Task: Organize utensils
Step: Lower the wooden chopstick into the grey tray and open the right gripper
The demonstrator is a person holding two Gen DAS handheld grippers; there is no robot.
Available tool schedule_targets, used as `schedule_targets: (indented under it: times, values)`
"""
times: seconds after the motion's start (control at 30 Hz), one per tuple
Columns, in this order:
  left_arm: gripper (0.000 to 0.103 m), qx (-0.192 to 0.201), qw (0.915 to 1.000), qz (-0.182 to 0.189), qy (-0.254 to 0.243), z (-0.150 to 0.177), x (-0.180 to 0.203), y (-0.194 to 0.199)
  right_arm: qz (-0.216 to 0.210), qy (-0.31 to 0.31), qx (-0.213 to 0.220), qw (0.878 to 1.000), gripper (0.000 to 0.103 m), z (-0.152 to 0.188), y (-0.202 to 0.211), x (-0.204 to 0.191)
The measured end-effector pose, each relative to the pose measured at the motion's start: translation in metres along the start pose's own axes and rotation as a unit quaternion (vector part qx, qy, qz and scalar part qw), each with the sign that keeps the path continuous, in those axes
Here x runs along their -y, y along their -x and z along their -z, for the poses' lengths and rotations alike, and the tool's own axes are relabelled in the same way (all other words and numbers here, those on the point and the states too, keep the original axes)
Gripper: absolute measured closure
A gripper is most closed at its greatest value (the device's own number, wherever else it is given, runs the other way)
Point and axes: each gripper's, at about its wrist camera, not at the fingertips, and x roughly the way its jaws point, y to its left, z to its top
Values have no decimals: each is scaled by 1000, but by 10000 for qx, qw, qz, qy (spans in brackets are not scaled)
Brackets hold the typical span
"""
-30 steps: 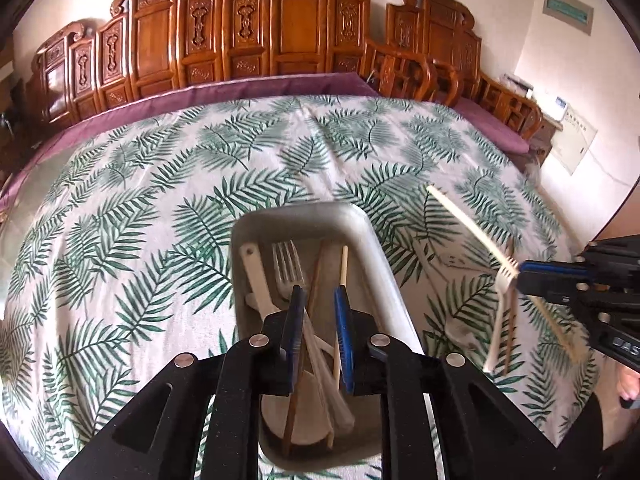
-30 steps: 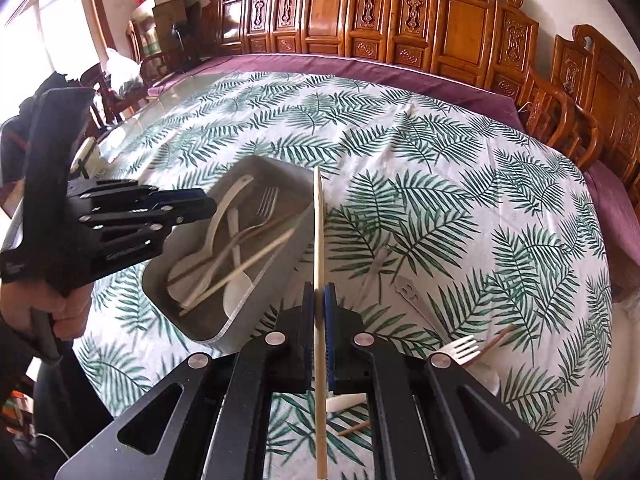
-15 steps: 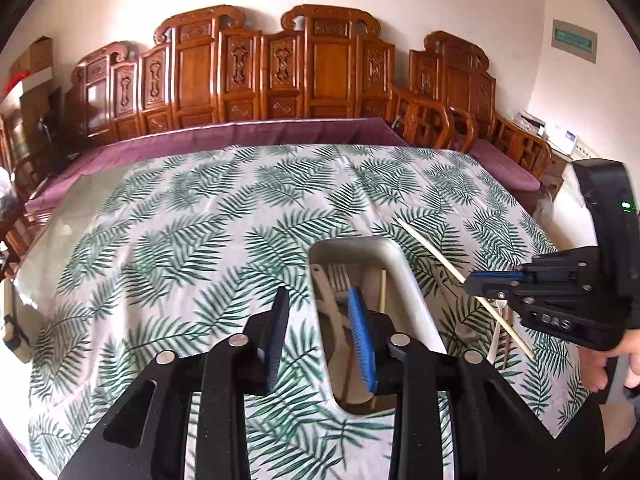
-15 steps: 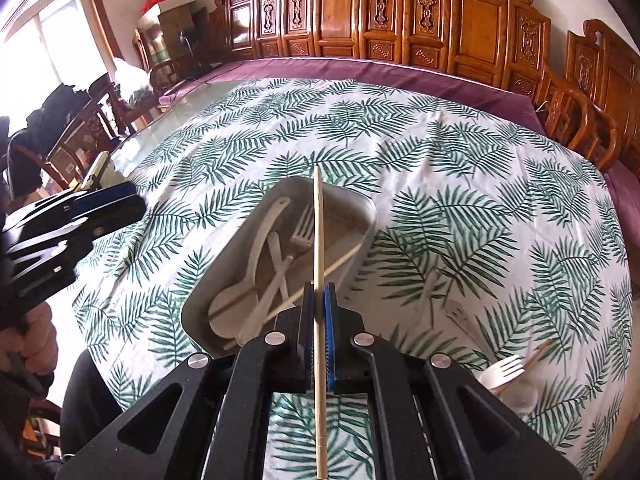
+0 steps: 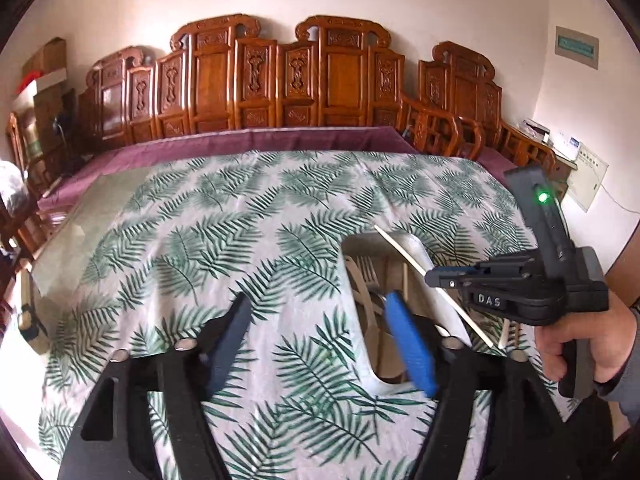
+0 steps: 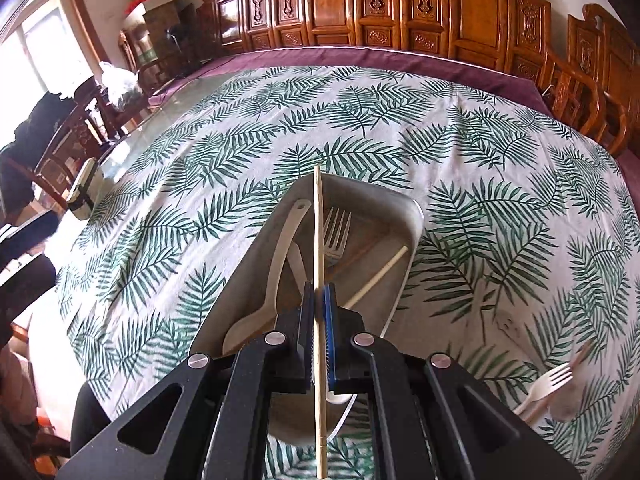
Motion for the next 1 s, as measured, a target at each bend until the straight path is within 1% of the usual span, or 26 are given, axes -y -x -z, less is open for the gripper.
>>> schedule_targets:
  times: [0.03, 0.07, 0.1, 0.23, 0.37, 0.47, 0.7, 1.0]
  values:
    - [27, 14, 10000, 23, 24, 0, -2, 1, 6, -11, -10, 10000, 97, -1, -3, 0]
    - [22, 21, 10000, 46, 34, 0, -4, 1, 23, -26, -15, 10000, 97, -1, -6, -1]
    - [19, 45, 10000, 3, 43, 0, -6, 2, 28, -44, -37, 10000, 97, -1, -10, -2]
    - [18, 37, 9999, -29, 132, 2, -14, 3, 17, -165, -91, 9998, 97, -2, -21, -2]
    - [18, 14, 9999, -68, 123, 3, -18, 2, 39, -305, -112, 9995, 96, -4, -28, 2]
    - [17, 9, 9999, -74, 73, 5, -16, 3, 10, -273, -142, 9995, 96, -5, -28, 4]
    - [17, -108, 9999, 26, 0, 8, -3, -2, -2, -244, 52, 9997, 96, -3, -6, 14]
    - [17, -204, 9991, 265, -246, 5, 36, -12, 133, -144, 362, 9992, 96, 13, 48, 37]
